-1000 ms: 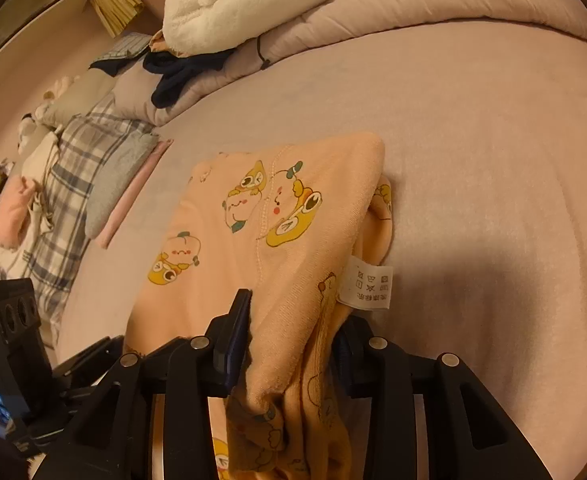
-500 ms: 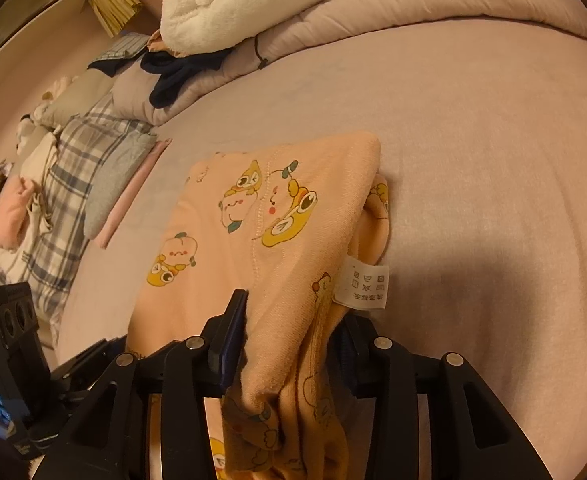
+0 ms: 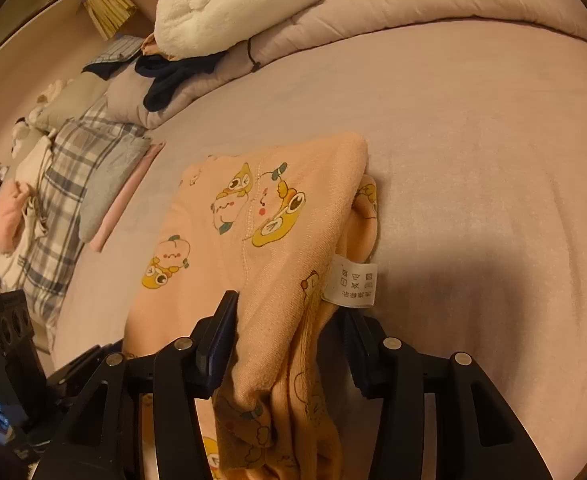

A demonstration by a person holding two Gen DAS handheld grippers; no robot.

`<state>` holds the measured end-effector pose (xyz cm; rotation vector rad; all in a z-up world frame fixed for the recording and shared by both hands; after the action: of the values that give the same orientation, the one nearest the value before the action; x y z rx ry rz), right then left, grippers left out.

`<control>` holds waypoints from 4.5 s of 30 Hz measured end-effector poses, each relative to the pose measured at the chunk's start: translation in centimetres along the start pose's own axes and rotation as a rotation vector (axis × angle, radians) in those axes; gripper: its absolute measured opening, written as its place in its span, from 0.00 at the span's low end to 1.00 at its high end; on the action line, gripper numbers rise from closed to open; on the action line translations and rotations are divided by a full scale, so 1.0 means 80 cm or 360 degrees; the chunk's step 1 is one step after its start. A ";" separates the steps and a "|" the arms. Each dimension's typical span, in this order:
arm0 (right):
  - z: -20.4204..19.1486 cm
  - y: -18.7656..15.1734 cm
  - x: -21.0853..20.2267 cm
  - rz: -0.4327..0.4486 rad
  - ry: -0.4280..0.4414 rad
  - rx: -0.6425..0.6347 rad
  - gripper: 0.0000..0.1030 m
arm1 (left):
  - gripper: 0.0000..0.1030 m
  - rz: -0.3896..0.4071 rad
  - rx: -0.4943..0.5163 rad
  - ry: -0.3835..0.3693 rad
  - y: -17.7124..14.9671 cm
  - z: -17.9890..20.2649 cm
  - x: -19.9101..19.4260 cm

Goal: Fold small clothes

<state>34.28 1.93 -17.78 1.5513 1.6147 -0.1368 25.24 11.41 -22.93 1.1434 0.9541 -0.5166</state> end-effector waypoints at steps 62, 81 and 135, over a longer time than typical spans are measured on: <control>-0.012 -0.053 -0.027 -0.0038 -0.0197 -0.0318 0.50 | 0.78 -0.0009 0.0053 0.0134 -0.037 -0.017 -0.014; 0.000 -0.070 -0.053 0.0012 -0.0289 -0.0244 0.52 | 0.99 -0.0091 -0.0077 0.0213 -0.060 -0.030 -0.025; -0.136 -0.106 -0.177 0.0263 -0.0246 -0.0662 0.96 | 1.00 0.0284 -0.0235 0.0463 -0.099 -0.029 -0.258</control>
<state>19.50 -4.05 -6.10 1.3072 1.2900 0.1573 7.53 8.33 -9.90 1.1752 1.1078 -0.1339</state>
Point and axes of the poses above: each gripper's, at about its wrist camera, not at the fingertips, and x roughly the way its jaws point, z to its right, y to its top, the point moved 10 cm from there along x, roughly the way its jaws point, and after that the axes turned 9 degrees about y, right-handed, at the moved point
